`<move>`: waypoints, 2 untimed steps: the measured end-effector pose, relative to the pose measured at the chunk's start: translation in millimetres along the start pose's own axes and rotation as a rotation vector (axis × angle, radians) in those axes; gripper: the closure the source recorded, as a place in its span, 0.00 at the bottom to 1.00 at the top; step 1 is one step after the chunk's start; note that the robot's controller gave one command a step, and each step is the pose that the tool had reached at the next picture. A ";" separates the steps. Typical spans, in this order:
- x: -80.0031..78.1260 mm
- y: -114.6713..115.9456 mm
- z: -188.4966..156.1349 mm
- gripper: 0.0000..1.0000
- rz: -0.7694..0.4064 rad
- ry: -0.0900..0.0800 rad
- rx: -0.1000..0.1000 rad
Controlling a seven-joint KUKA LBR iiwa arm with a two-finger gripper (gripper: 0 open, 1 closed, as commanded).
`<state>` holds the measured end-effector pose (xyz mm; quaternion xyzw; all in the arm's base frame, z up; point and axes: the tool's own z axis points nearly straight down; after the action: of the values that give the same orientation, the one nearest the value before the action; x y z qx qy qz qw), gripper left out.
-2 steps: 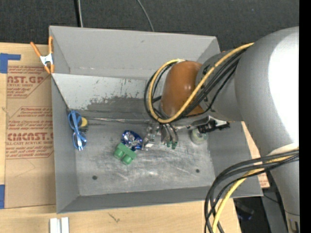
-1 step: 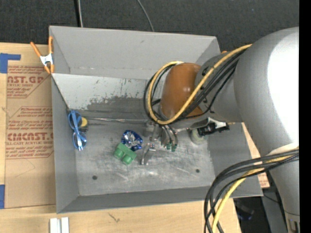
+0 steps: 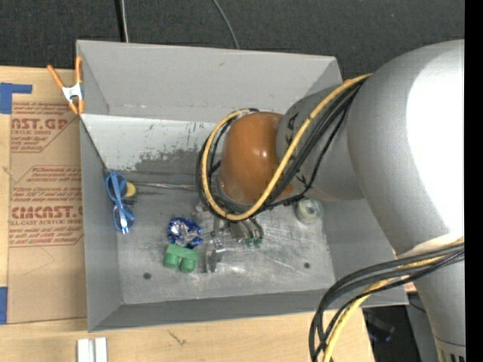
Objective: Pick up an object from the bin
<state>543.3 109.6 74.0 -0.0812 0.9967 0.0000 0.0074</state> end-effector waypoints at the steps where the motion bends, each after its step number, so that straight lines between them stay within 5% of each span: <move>1: 1.2 1.2 -1.3 1.00 0.000 0.009 -0.002; 2: -4.9 14.7 -25.0 1.00 0.000 0.010 -0.003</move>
Offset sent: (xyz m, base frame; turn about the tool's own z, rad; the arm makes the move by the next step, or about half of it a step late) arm 0.0000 0.0000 0.0000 0.0000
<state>545.4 124.8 99.1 -0.0813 0.9967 0.0009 0.0022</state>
